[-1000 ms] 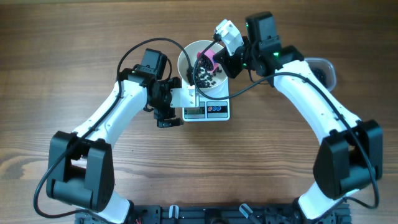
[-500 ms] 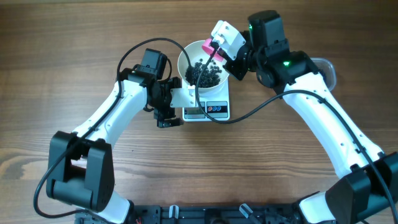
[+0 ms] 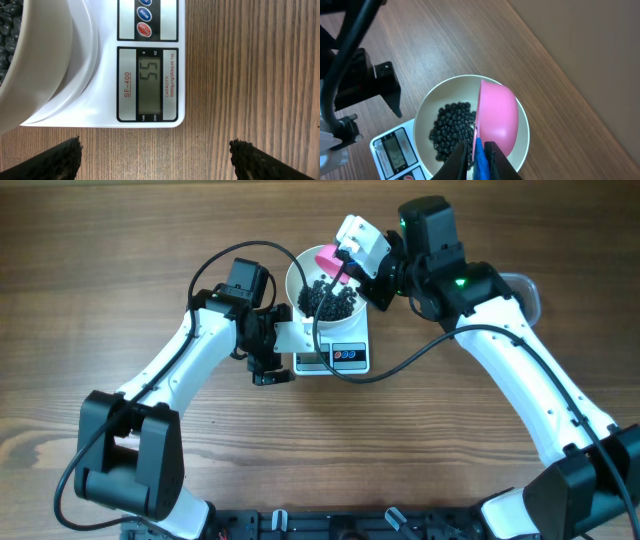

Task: Scoop item into bowl and weigh 150g on scale
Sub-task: 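Return the empty scoop with the right gripper to the bean tub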

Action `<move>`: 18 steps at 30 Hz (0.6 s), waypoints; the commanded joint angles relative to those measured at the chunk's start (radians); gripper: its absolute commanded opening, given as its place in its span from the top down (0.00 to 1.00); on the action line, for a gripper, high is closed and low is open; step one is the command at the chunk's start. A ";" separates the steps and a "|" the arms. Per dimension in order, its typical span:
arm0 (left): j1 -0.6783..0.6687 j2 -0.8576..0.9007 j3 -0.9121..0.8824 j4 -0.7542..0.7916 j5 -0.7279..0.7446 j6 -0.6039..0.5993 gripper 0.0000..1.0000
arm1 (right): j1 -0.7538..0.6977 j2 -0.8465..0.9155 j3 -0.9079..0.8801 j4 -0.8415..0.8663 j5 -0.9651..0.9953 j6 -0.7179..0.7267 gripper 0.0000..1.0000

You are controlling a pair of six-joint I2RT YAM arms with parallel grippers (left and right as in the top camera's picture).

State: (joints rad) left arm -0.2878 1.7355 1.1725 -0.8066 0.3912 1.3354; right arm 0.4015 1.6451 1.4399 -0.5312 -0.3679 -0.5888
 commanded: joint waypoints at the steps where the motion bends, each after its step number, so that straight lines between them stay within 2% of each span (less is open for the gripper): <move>1: 0.003 0.010 -0.010 0.000 0.020 0.019 0.00 | 0.003 0.000 0.007 0.014 -0.075 0.020 0.96; 6: 0.003 0.010 -0.010 0.000 0.020 0.019 0.00 | -0.002 -0.008 0.016 0.042 -0.056 0.059 0.96; 9: 0.003 0.010 -0.010 0.000 0.020 0.019 0.00 | -0.051 -0.026 0.019 0.067 -0.047 0.206 0.96; 10: 0.003 0.010 -0.010 0.000 0.020 0.019 0.00 | -0.089 -0.037 0.019 0.068 -0.048 0.257 0.96; 14: 0.003 0.010 -0.010 0.000 0.020 0.019 0.00 | -0.235 -0.095 0.019 0.013 -0.051 0.259 0.96; 18: 0.003 0.010 -0.010 0.000 0.020 0.019 0.00 | -0.412 -0.125 0.019 -0.111 -0.052 0.254 0.96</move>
State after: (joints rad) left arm -0.2878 1.7355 1.1725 -0.8066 0.3912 1.3354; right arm 0.0608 1.5463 1.4406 -0.5938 -0.4103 -0.3477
